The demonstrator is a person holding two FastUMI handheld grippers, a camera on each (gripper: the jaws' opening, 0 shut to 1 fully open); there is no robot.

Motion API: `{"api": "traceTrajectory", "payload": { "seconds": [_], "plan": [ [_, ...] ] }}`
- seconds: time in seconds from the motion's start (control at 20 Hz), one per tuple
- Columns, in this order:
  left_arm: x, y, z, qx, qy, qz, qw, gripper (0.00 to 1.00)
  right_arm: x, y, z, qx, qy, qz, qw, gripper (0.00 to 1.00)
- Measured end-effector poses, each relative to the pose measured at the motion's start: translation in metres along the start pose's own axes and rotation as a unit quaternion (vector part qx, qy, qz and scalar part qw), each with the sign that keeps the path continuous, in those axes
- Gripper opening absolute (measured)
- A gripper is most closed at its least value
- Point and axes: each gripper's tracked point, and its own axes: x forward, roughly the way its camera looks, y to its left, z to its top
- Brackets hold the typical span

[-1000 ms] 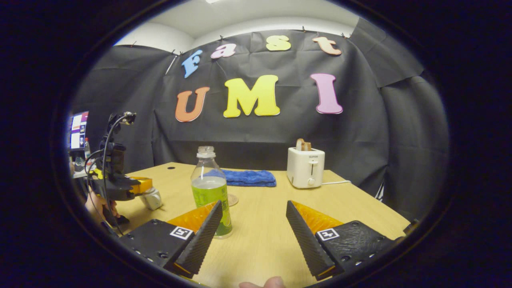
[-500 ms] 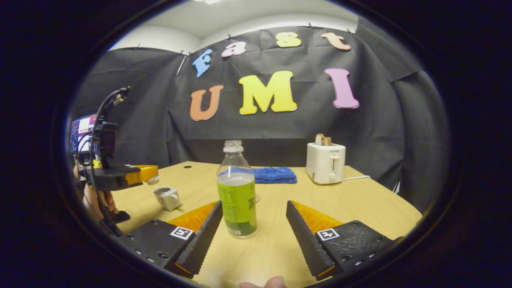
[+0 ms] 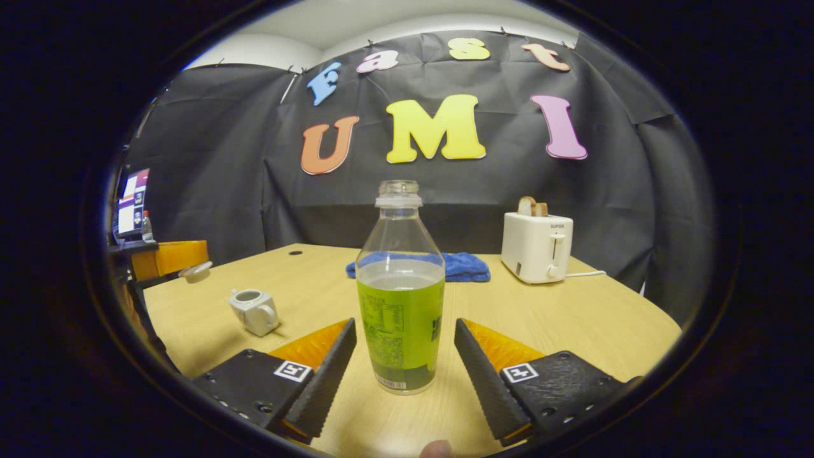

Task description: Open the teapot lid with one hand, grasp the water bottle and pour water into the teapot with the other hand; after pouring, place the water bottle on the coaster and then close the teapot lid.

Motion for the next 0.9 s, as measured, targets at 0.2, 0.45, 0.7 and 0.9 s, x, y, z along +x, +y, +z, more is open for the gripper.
{"api": "traceTrajectory", "payload": {
  "seconds": [0.2,0.45,0.7,0.9],
  "plan": [
    [-0.002,0.011,0.003,-0.001,-0.006,0.009,1.000,0.02,0.004,0.002,0.001,-0.006,0.000,-0.004,1.000,0.74],
    [0.007,0.020,0.000,-0.001,-0.001,0.006,1.000,0.02,0.006,0.013,0.018,-0.097,0.000,0.011,0.995,0.71],
    [0.012,0.031,0.007,-0.022,-0.014,-0.002,1.000,0.02,0.026,0.028,0.023,-0.257,0.033,0.039,0.965,0.72],
    [0.012,0.046,0.004,-0.021,-0.011,0.003,1.000,0.02,0.046,0.036,0.030,-0.369,0.051,0.040,0.927,0.72]
  ]
}}
